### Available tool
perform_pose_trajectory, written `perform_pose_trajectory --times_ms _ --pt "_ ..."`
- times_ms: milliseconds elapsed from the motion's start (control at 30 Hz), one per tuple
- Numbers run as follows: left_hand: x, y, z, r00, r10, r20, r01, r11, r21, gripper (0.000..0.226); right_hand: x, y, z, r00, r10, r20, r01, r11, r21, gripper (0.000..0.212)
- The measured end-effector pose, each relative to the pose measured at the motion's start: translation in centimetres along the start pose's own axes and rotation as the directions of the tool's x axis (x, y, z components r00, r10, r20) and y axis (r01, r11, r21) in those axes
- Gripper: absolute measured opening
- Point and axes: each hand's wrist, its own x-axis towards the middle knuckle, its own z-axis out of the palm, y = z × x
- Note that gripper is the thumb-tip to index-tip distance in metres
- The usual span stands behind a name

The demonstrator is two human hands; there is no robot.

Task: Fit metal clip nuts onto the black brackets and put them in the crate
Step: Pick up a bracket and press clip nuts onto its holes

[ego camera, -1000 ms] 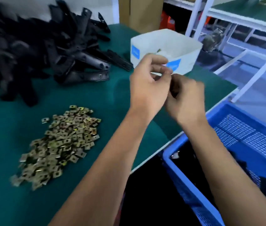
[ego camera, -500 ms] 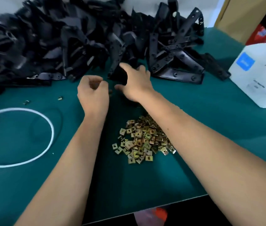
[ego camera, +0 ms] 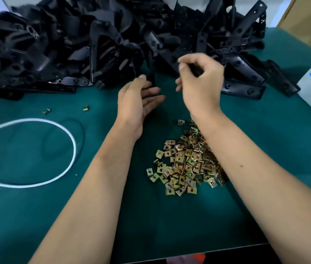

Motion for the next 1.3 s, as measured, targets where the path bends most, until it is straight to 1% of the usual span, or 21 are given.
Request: perform_pose_trajectory --times_ms 67,133,200,267,300,333,400,433,533,667,700,733,767,833,867,900,967,1033,1100,1200,1300 --pt "-0.5 0.2 0.3 0.993 -0.026 0.113 0.025 1.000 0.012 0.037 -0.1 -1.0 -0.8 0.997 -0.071 -0.028 0.073 0.995 0.064 0.012" --pt "-1.0 0.5 0.6 0.982 -0.022 0.188 0.018 1.000 0.021 0.045 -0.3 -1.7 -1.7 0.966 -0.251 0.057 0.254 0.966 -0.046 0.010" --pt "-1.4 0.8 1.0 0.978 0.018 0.206 -0.002 0.997 -0.075 0.057 -0.9 -2.1 -2.5 0.851 -0.443 0.282 0.508 0.831 -0.229 0.010" --pt "-1.5 1.3 1.1 0.988 0.088 0.130 -0.058 0.973 -0.222 0.067 -1.4 -1.8 -3.1 0.725 -0.452 0.520 0.641 0.719 -0.269 0.012" --pt "-1.4 1.6 0.9 0.991 0.121 0.062 -0.099 0.956 -0.276 0.068 -1.6 -1.5 -3.4 0.692 -0.395 0.604 0.633 0.734 -0.245 0.013" --pt "-1.2 1.8 0.6 0.990 0.144 -0.008 -0.139 0.943 -0.301 0.067 -1.7 -1.3 -3.8 0.684 -0.312 0.659 0.572 0.791 -0.220 0.013" --pt "-0.8 2.2 -0.2 0.982 0.162 -0.092 -0.182 0.943 -0.280 0.058 -1.7 -0.8 -4.7 0.691 -0.152 0.707 0.396 0.897 -0.195 0.015" --pt "-0.7 2.3 -0.5 0.982 0.163 -0.098 -0.183 0.950 -0.253 0.053 -1.5 -0.4 -5.0 0.692 -0.109 0.714 0.353 0.913 -0.202 0.016" --pt "-0.6 2.3 -1.2 0.969 0.223 -0.107 -0.238 0.960 -0.149 0.046 -1.1 0.6 -5.9 0.698 -0.046 0.714 0.333 0.904 -0.268 0.011" --pt "-1.2 2.7 -1.1 0.890 0.444 -0.099 -0.446 0.895 0.003 0.055 0.5 1.4 -7.9 0.763 0.072 0.643 0.327 0.815 -0.478 0.006" --pt "-1.4 2.9 -1.1 0.844 0.530 -0.084 -0.525 0.848 0.074 0.056 0.9 1.5 -8.4 0.750 0.116 0.651 0.326 0.792 -0.517 0.009" --pt "-1.5 3.0 -1.0 0.765 0.641 -0.062 -0.620 0.759 0.200 0.054 1.2 1.5 -8.9 0.726 0.161 0.669 0.319 0.782 -0.535 0.011" --pt "-1.7 3.0 -1.0 0.654 0.756 -0.019 -0.696 0.611 0.376 0.049 1.3 1.5 -9.2 0.696 0.200 0.690 0.302 0.790 -0.534 0.011" --pt "-2.1 2.7 -0.8 0.437 0.886 0.154 -0.730 0.250 0.636 0.032 1.2 1.4 -9.2 0.636 0.249 0.730 0.270 0.814 -0.514 0.008" --pt "-2.4 2.4 -0.6 0.383 0.889 0.252 -0.714 0.112 0.691 0.024 1.0 1.4 -9.1 0.618 0.261 0.742 0.267 0.817 -0.511 0.008" --pt "-2.8 2.0 -0.3 0.394 0.853 0.342 -0.692 0.030 0.721 0.018 0.9 1.4 -8.8 0.609 0.267 0.747 0.273 0.814 -0.513 0.008" --pt "-3.1 1.0 0.3 0.531 0.714 0.455 -0.630 -0.026 0.776 0.013 0.7 1.3 -8.4 0.611 0.265 0.746 0.280 0.809 -0.517 0.011" --pt "-3.0 0.1 0.4 0.663 0.575 0.479 -0.554 -0.054 0.831 0.015 0.4 1.2 -8.1 0.627 0.251 0.738 0.278 0.812 -0.512 0.013" --pt "-2.7 -0.7 0.5 0.748 0.457 0.482 -0.497 -0.096 0.862 0.024 -0.1 1.3 -7.7 0.691 0.209 0.692 0.237 0.839 -0.489 0.012" --pt "-2.8 -1.2 0.5 0.816 0.331 0.474 -0.462 -0.121 0.879 0.049 -1.0 1.7 -6.3 0.822 0.136 0.552 0.083 0.931 -0.354 0.011" --pt "-2.9 -1.1 0.2 0.859 0.272 0.433 -0.432 -0.065 0.899 0.074 -1.9 1.9 -4.9 0.884 0.138 0.447 -0.065 0.983 -0.174 0.010"
